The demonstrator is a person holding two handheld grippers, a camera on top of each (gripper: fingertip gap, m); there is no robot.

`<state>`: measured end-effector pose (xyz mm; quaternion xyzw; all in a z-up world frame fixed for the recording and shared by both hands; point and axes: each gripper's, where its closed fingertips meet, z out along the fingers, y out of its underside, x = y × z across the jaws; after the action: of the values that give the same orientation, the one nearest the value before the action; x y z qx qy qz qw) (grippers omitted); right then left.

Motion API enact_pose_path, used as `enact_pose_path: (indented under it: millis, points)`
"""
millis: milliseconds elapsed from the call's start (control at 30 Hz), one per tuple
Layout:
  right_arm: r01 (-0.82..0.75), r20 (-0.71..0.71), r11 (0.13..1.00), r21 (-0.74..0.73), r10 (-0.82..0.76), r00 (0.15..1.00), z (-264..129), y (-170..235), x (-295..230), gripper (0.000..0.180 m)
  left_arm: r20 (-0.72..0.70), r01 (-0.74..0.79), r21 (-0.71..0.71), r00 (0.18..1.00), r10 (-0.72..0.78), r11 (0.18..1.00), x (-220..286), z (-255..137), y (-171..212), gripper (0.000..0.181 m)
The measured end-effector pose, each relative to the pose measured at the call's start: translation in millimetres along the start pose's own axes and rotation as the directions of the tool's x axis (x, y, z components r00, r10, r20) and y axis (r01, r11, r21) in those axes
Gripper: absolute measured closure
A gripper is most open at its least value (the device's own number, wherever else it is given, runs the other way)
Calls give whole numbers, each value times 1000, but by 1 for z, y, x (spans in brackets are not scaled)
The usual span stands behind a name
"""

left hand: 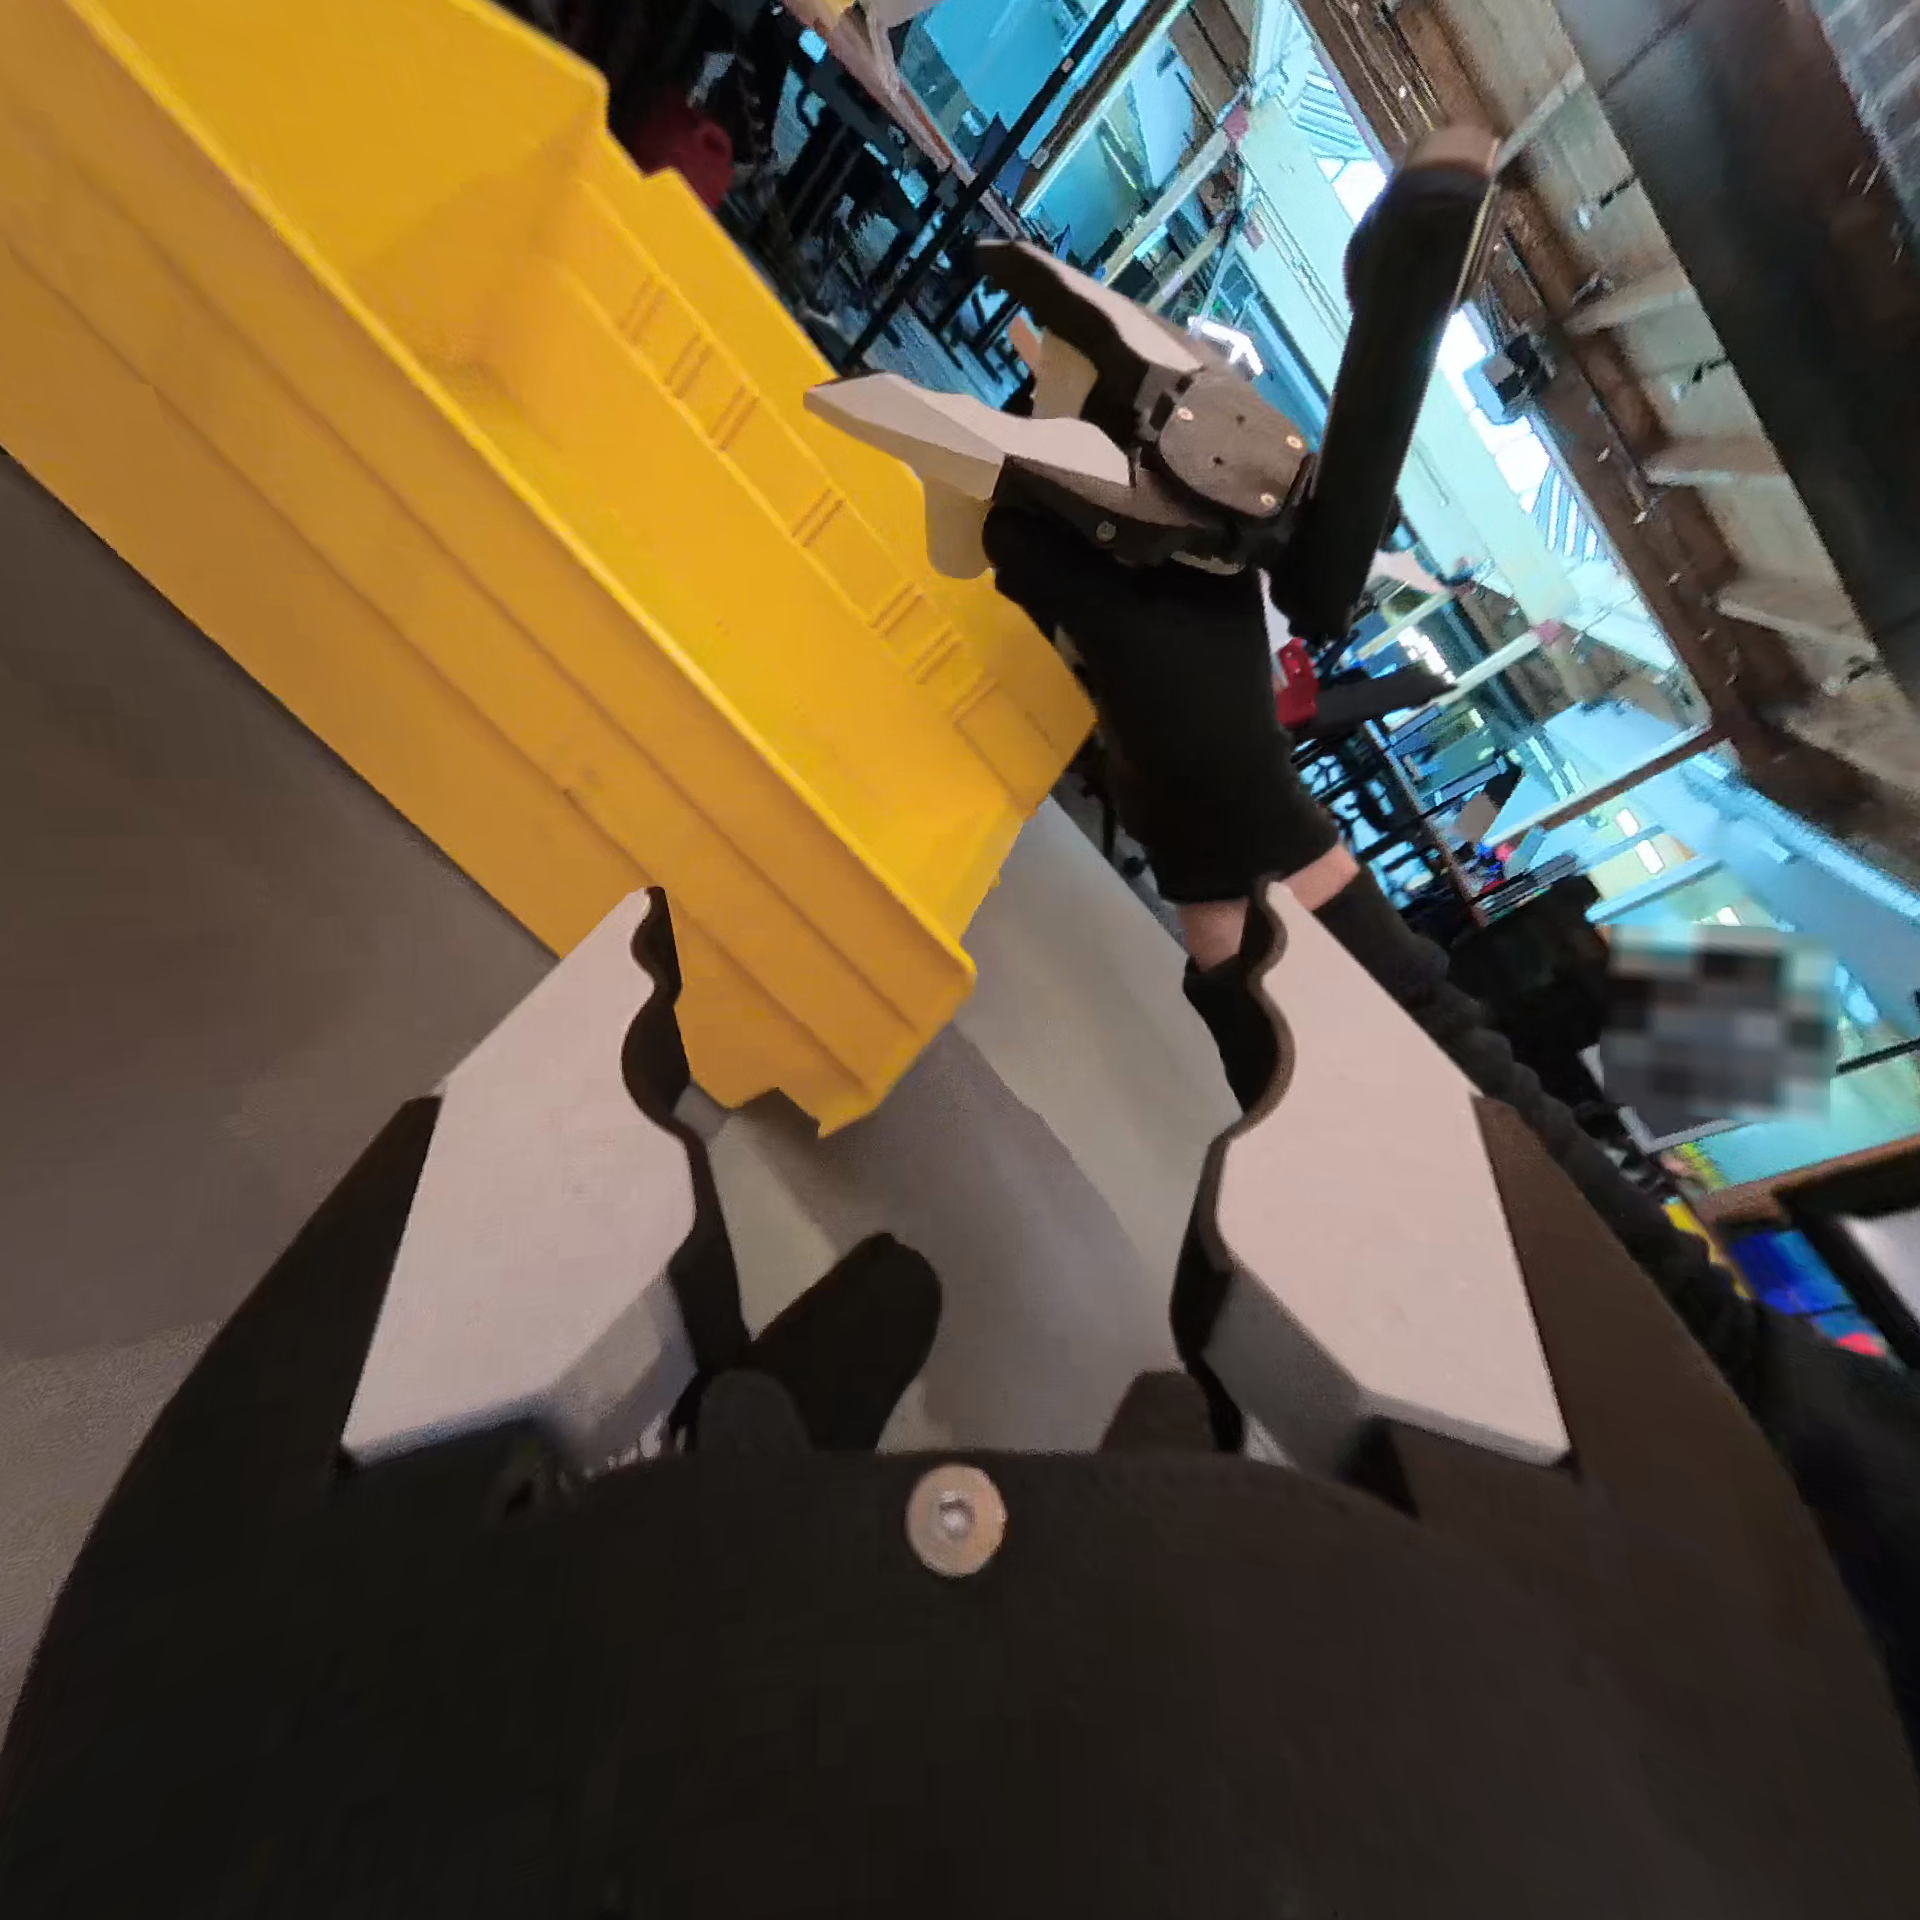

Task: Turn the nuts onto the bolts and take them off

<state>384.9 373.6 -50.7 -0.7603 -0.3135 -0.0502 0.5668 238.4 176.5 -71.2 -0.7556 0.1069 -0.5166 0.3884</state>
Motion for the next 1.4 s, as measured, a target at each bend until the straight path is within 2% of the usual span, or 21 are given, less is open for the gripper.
enact_pose_path:
  millis: [67, 167, 267, 333, 400, 467, 533, 600, 633, 700, 767, 833, 900, 967, 1033, 1100, 1267, 1400]
  points:
    - [44, -87, 997, 62, -38, 995, -24, -26, 5, 53, 3, -78, 12, 997, 78, 997, 10, -26, -4, 77]
    - [57, -89, 979, 197, -40, 995, -68, -84, -23, 56, 19, -206, 32, 978, 205, 978, 23, -73, -14, 82]
    - [1, 74, 935, 354, -29, 997, -112, -151, -96, 69, 91, -356, 7, 931, 354, 935, 25, -131, -24, 95]
    - [-36, 199, 913, 407, -50, 979, -132, -184, -153, 70, 178, -444, -23, 880, 440, 896, 16, -178, -35, 113]
    - [-76, 309, 884, 462, -80, 948, -147, -210, -210, 76, 292, -481, -28, 835, 467, 876, 2, -232, -53, 120]
    - [-145, 422, 875, 461, -73, 903, -150, -224, -259, 75, 430, -487, -58, 775, 463, 871, -19, -290, -73, 125]
    - [-263, 553, 859, 439, -27, 833, -149, -233, -304, 80, 578, -505, -115, 666, 472, 855, -46, -353, -97, 131]
    - [-369, 670, 847, 382, 21, 742, -144, -234, -347, 85, 681, -452, -213, 566, 464, 866, -82, -410, -113, 138]
    - [-385, 701, 848, 365, 21, 713, -140, -230, -367, 88, 707, -392, -256, 548, 448, 883, -102, -433, -116, 142]
    - [-336, 705, 876, 346, -6, 710, -123, -212, -402, 91, 724, -228, -313, 571, 387, 922, -140, -466, -113, 145]
    - [-319, 711, 886, 336, -17, 703, -109, -193, -427, 94, 730, -87, -298, 621, 285, 951, -171, -480, -113, 144]
    - [-307, 733, 904, 299, -12, 680, -100, -172, -449, 95, 763, 0, -294, 603, 235, 956, -206, -493, -116, 147]
    - [-276, 761, 926, 257, -18, 648, -97, -158, -464, 95, 764, 112, -292, 625, 162, 950, -235, -492, -110, 148]
    - [-233, 745, 931, 280, -58, 664, -94, -152, -466, 99, 804, 197, -338, 569, 173, 920, -266, -500, -100, 150]
    - [-202, 735, 941, 273, -69, 674, -88, -144, -466, 98, 817, 287, -362, 557, 153, 887, -286, -501, -88, 152]
    - [-217, 741, 941, 258, -49, 670, -87, -143, -464, 98, 843, 335, -369, 514, 160, 867, -304, -508, -85, 154]
    - [-182, 730, 942, 283, -89, 678, -88, -144, -461, 100, 861, 422, -335, 499, 93, 842, -326, -503, -79, 157]
    - [-181, 734, 943, 279, -88, 674, -87, -143, -461, 100, 894, 457, -340, 428, 132, 822, -344, -511, -78, 158]
